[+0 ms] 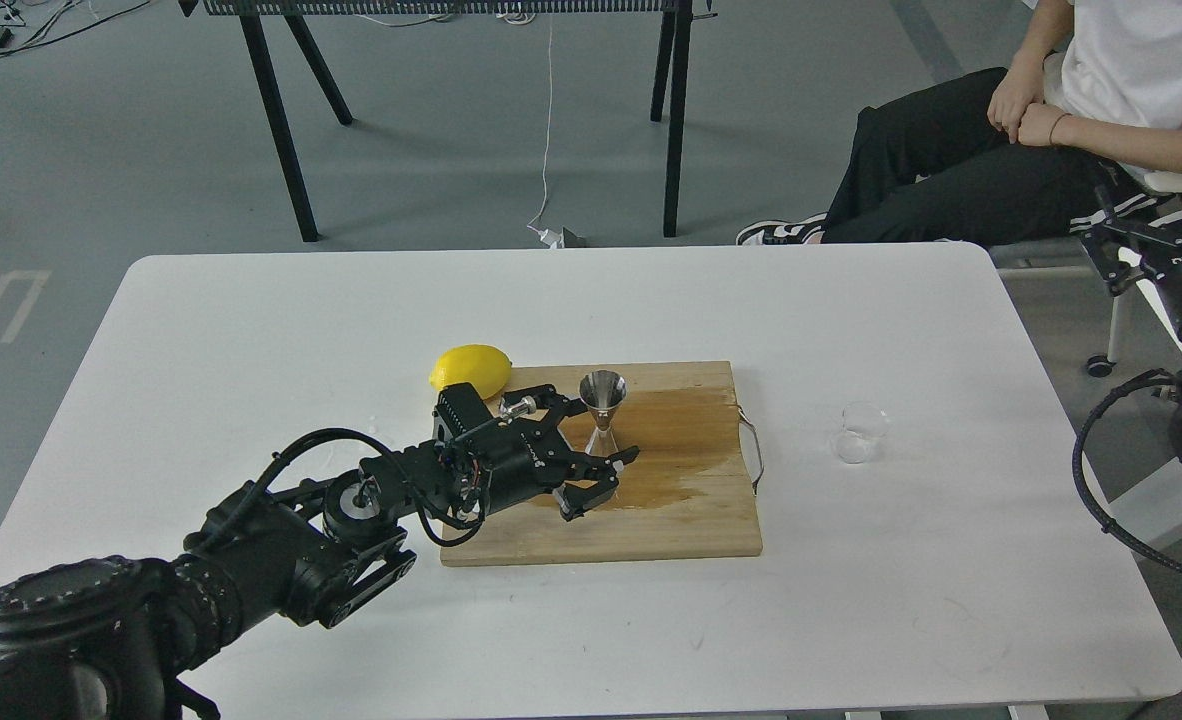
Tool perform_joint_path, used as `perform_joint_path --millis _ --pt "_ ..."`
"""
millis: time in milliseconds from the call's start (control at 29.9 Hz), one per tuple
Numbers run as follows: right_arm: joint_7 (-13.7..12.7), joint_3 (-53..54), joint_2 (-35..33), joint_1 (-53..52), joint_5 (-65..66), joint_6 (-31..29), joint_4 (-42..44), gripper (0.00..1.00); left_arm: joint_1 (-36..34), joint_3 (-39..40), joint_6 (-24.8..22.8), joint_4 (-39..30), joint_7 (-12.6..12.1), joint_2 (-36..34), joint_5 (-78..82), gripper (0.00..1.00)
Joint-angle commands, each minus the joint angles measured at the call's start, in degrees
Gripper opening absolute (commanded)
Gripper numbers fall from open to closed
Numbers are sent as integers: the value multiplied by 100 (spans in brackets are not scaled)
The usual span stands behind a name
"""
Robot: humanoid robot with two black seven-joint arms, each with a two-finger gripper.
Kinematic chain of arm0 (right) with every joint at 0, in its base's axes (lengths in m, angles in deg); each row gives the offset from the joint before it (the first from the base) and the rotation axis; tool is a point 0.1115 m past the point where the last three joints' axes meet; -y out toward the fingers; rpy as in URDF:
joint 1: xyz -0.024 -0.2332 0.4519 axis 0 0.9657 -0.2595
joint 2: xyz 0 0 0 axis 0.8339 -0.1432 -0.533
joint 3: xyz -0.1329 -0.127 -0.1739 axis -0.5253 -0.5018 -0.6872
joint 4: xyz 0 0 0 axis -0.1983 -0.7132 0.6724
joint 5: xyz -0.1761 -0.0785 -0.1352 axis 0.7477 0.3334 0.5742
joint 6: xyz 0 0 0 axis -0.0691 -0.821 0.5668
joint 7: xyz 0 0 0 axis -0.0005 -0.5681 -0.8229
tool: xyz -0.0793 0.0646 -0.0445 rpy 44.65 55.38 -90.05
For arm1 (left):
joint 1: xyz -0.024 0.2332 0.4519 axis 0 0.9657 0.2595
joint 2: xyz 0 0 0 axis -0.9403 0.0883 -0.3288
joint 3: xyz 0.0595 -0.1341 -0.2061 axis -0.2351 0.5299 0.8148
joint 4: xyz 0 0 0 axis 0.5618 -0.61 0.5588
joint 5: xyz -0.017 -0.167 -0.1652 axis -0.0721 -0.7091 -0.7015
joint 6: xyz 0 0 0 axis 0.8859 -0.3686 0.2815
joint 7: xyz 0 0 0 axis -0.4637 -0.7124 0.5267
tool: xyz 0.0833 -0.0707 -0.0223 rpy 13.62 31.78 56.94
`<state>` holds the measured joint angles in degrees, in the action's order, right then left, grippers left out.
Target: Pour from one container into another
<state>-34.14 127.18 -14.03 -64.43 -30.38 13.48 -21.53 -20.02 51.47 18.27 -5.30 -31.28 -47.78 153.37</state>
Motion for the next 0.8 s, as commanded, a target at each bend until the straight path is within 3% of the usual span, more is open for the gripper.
perform_joint_path --millis 0,334,501,635,702,769 --pt "0 -7 -47 -1 -9 0 -9 99 37 84 -1 -262 7 -406 0 82" --pt "0 -7 -162 17 -9 0 -18 99 415 94 -24 -3118 -37 -2884 0 85" --pt "0 -7 -197 26 -9 0 -132 99 495 391 -1 -3602 -11 -3597 0 85" --pt "0 37 -329 61 -61 0 -176 99 477 919 -1 -3902 16 -3773 0 86" --pt "-9 221 -337 139 -88 0 -141 100 460 1086 -1 -3946 51 -3896 -586 94" --pt "-26 353 -337 315 -88 0 -158 100 424 1113 -1 -3955 217 -3941 -1482 95"
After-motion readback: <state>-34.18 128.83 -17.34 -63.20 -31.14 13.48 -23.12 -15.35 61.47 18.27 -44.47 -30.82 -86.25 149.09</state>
